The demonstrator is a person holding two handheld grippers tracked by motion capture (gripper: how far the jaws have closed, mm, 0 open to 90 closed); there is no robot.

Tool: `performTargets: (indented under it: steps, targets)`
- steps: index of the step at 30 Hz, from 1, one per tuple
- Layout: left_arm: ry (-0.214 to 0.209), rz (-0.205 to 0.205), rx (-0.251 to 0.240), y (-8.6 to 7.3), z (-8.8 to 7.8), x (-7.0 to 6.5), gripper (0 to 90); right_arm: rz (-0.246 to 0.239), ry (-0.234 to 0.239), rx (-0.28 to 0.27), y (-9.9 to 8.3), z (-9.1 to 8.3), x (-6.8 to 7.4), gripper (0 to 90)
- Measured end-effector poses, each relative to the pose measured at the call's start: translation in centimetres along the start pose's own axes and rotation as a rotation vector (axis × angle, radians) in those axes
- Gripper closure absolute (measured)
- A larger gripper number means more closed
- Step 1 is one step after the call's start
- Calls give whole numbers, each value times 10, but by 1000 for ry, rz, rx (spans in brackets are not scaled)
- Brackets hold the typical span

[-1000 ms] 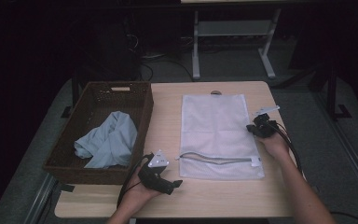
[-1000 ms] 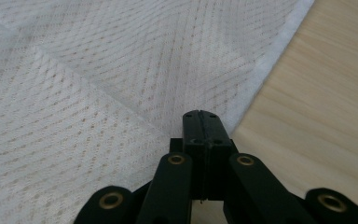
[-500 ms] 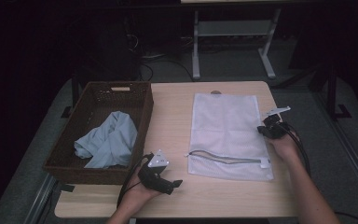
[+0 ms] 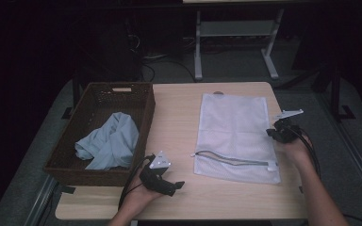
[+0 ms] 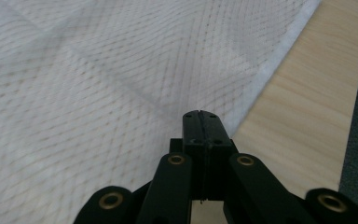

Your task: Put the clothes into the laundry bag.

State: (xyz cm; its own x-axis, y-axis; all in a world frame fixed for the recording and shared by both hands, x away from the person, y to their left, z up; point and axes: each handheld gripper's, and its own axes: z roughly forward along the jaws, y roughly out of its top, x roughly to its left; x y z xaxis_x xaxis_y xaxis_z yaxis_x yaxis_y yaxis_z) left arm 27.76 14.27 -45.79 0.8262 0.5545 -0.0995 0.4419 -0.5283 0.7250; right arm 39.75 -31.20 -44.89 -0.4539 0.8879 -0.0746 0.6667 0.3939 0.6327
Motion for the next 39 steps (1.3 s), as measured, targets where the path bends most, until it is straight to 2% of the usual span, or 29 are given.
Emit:
performTargets:
  steps: [6, 7, 8, 11, 14, 15, 16, 19, 20, 23, 28, 33, 39]
  targets:
    - [0, 1, -1, 0, 0, -1, 121, -34, 16, -12, -18, -25, 9, 893]
    - [0, 1, -3, 0, 0, -1, 121, -34, 16, -12, -18, -25, 9, 893]
    - [1, 8, 2, 0, 0, -1, 121, -25, 33, -20, -25, -33, 11, 893]
    - [-1, 8, 2, 0, 0, -2, 121, -30, 59, -25, -38, -44, 16, 893]
    - [1, 8, 1, 0, 0, -2, 121, -32, 74, -21, -47, -50, 20, 893]
    - [5, 13, 3, 1, 0, -2, 121, -36, 91, -17, -56, -54, 24, 893]
    - [5, 13, 3, 1, 0, -2, 121, -36, 91, -17, -56, -54, 24, 893]
    - [7, 17, 7, 1, 0, -2, 121, -43, 122, 1, -73, -61, 34, 893]
    - [7, 17, 7, 1, 0, -2, 121, -43, 122, 1, -73, -61, 34, 893]
    - [7, 16, 10, 1, 1, -2, 121, -68, 141, 8, -85, -68, 43, 893]
    - [7, 18, 7, 1, 1, -3, 121, -84, 155, 41, -90, -68, 49, 893]
    - [6, 14, 9, 1, 1, -2, 121, -124, 168, 64, -88, -64, 55, 894]
    - [6, 17, 9, 1, 1, -3, 121, -184, 225, 63, -82, -62, 73, 894]
